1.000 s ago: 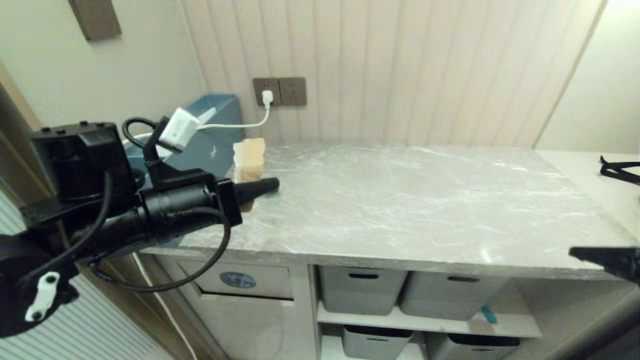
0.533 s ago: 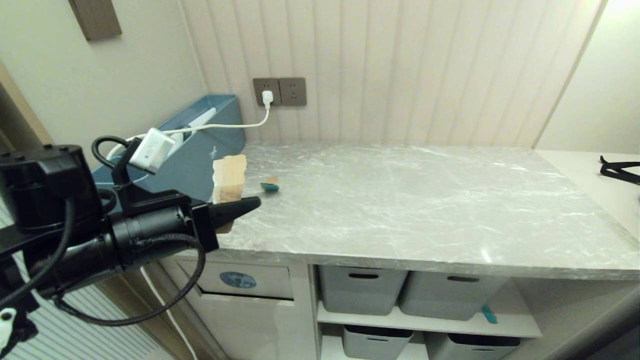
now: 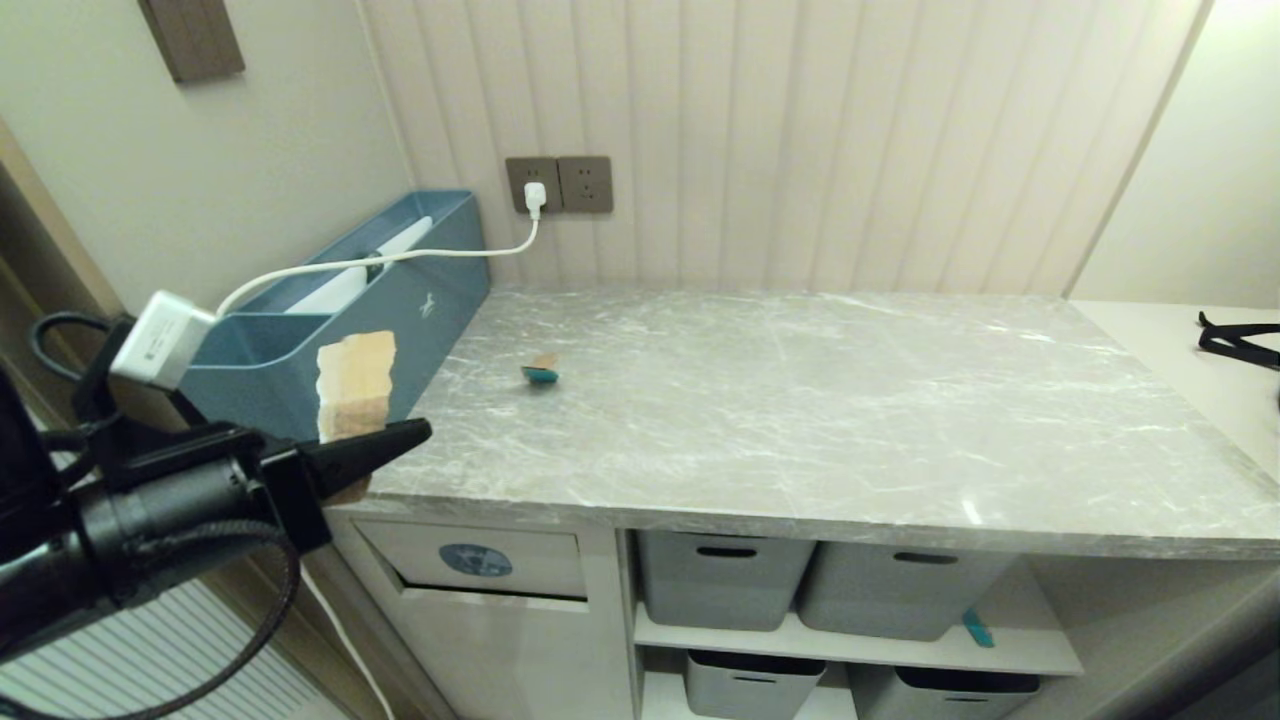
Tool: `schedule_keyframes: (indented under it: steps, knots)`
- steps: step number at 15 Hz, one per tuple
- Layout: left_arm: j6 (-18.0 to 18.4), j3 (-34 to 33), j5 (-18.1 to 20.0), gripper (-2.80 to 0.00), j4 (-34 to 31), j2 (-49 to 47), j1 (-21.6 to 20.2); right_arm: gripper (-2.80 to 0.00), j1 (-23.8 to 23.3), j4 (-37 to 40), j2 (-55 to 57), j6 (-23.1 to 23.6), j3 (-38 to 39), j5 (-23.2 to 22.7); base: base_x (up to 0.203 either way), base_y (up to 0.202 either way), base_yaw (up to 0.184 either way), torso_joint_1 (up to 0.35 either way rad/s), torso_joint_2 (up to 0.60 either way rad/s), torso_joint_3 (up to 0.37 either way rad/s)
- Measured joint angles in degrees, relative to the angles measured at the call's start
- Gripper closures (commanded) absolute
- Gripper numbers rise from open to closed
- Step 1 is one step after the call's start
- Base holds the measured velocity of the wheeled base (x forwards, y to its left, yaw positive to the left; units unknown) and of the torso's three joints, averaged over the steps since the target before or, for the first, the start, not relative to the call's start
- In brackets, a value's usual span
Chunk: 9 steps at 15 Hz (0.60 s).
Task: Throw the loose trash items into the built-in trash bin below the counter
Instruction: Put the garbage in the trash can
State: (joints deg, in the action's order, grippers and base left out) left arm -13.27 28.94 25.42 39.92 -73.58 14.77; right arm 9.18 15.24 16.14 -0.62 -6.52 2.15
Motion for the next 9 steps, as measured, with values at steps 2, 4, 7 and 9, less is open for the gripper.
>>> schedule_keyframes:
  steps: [2, 4, 7, 9]
  knots:
    - [0.9, -4.6, -0.7, 0.0, -0.7, 4.2, -3.2, 0.0, 0.0, -0.1, -0.4, -0.3, 0.1, 0.3, 0.0, 0.0, 0.0, 0.0, 0.0, 0.0]
    - [1.3, -8.8, -1.5, 0.0, -1.3, 7.9, -6.0, 0.0, 0.0, -0.1, -0.6, -0.4, 0.2, 0.2, 0.0, 0.0, 0.0, 0.0, 0.0, 0.0]
    - [1.3, -10.3, -1.6, 0.0, -1.4, 9.8, -8.5, 0.0, 0.0, 0.0, -0.7, -0.4, 0.2, 0.1, 0.0, 0.0, 0.0, 0.0, 0.0, 0.0]
    - [1.3, -10.2, -1.6, 0.0, -2.4, 9.9, -9.1, 0.0, -0.8, 0.0, -0.7, -0.3, 0.2, 0.1, 0.0, 0.0, 0.0, 0.0, 0.0, 0.0]
